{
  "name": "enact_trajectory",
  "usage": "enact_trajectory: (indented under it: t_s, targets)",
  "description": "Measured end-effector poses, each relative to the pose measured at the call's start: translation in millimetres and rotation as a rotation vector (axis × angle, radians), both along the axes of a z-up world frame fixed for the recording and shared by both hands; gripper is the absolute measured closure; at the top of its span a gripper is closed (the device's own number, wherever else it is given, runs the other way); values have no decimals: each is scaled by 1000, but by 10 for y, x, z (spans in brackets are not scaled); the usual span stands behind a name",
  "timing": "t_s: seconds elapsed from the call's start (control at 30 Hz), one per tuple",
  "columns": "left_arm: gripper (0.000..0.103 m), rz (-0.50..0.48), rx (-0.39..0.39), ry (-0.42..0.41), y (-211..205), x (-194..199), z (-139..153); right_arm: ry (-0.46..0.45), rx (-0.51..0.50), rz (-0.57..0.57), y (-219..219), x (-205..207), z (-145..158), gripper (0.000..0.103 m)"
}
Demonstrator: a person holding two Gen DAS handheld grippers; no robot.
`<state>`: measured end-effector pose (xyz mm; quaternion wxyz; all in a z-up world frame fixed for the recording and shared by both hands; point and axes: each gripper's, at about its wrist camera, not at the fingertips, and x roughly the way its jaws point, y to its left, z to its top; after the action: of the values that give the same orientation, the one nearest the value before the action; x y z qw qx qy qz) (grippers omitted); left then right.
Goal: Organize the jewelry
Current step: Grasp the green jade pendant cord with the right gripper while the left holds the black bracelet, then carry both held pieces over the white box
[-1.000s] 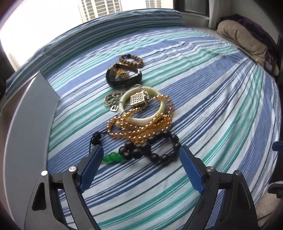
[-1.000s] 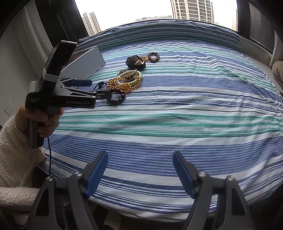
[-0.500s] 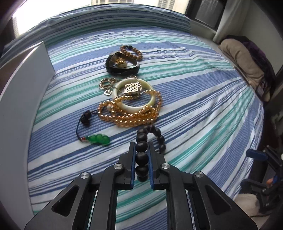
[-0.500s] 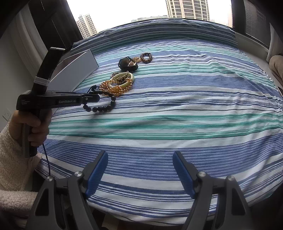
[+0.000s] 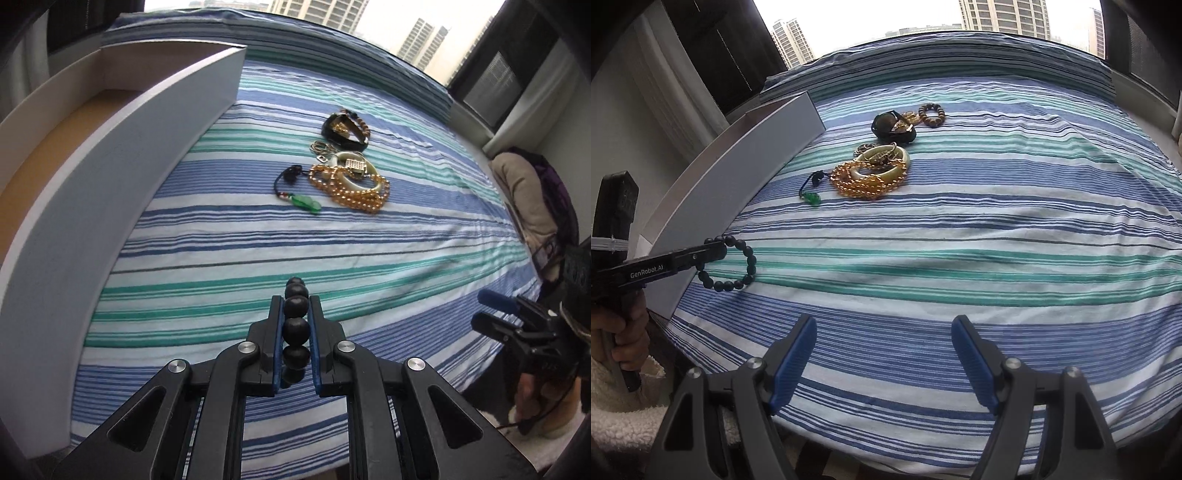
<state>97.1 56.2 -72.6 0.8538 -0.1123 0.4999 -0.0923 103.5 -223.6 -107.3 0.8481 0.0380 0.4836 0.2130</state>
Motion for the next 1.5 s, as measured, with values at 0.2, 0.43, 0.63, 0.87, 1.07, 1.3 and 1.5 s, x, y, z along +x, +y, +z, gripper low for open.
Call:
enact_trajectory:
  t_s: [0.2,0.43,0.63,0.87,1.07,1.3,1.5]
  targets:
    - [93,53,-18,-35,162,-122,37,188,258,109,457,704,-1,34]
    - [92,100,-38,-79,328,-225,106,331,297,43,1270,1600,-337,52]
    - [92,127,-50,-91,479,-287,125,323,151,-87,1648,1963,-485,55]
    - [92,150,-49,-80,523,-344,92,189,-17,-105,1917,2066,-439,85]
    - [92,161,-33,-81,515,-380,183,158,57,-10,1906,1949,-259,89]
    - [92,150,-53,-107,504,-424,473,30,104,170,1755,1354,545,89]
    - [92,176,-51,-171,751,-545,1040,-66,107,326,1842,983,1123,89]
